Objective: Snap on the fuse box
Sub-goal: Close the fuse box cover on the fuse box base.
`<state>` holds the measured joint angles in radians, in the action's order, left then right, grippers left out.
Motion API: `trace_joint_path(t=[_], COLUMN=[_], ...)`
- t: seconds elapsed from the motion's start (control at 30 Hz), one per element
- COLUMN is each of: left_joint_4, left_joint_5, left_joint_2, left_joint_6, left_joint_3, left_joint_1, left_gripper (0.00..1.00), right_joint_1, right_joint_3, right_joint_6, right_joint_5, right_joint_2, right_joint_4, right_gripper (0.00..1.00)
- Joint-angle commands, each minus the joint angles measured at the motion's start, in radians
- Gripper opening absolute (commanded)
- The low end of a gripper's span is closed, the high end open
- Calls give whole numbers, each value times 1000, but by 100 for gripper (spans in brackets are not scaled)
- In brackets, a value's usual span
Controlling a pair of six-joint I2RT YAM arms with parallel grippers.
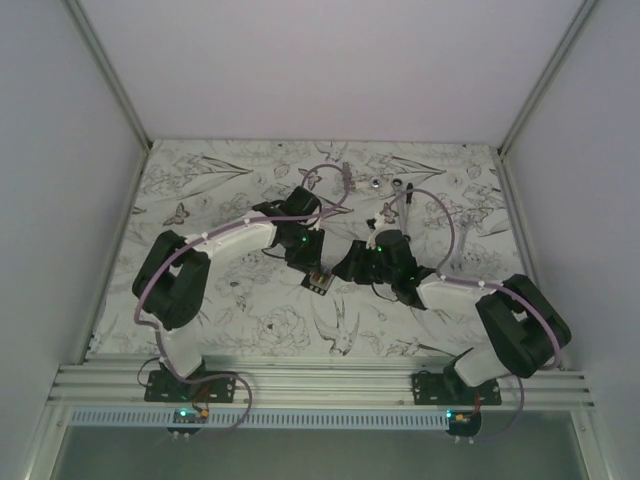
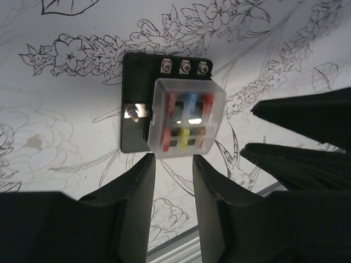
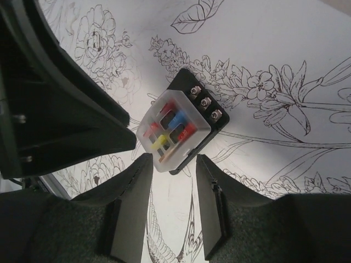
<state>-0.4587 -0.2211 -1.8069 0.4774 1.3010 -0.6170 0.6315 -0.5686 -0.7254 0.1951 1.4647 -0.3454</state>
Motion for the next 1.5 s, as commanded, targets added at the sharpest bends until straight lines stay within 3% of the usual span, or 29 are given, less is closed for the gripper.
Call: trace_joint_path(t=[0.0,0.3,0.53,0.77,1.07,1.2,1.3,1.47], left_joint_4=[47,63,64,85,97,100,101,91], left_joint_5=[-90,-126,-139,-116,-36,-9,29,114], left_joint_2=[-51,-90,-124,-162,-194,-169,-83,105], left_joint_6=[44,44,54,97,149,181,184,172], left_joint_3=[-14,-9,-41,-108,-123,-147,-169,-178], left_joint_1=[29,34,34,28,-43,-47,-50,-48], left_gripper=[34,28,18,13,14,13,15,23], right_joint_1=[0,1,1,1,20,30,30,30], right_joint_3=[-38,-62,-38,-20,33,72,42,-94], right_joint_6=[-43,-46,-45,-14,-17,-14,30,141], right_joint_5=[46,78,82,50,36,59,57,-40], right_joint_2=[43,161,224,285,421,395,273,36], right_joint_4=[-61,-72,-56,24,65,-6,33,217], right_gripper=[42,33,26,21,19,18,24,43])
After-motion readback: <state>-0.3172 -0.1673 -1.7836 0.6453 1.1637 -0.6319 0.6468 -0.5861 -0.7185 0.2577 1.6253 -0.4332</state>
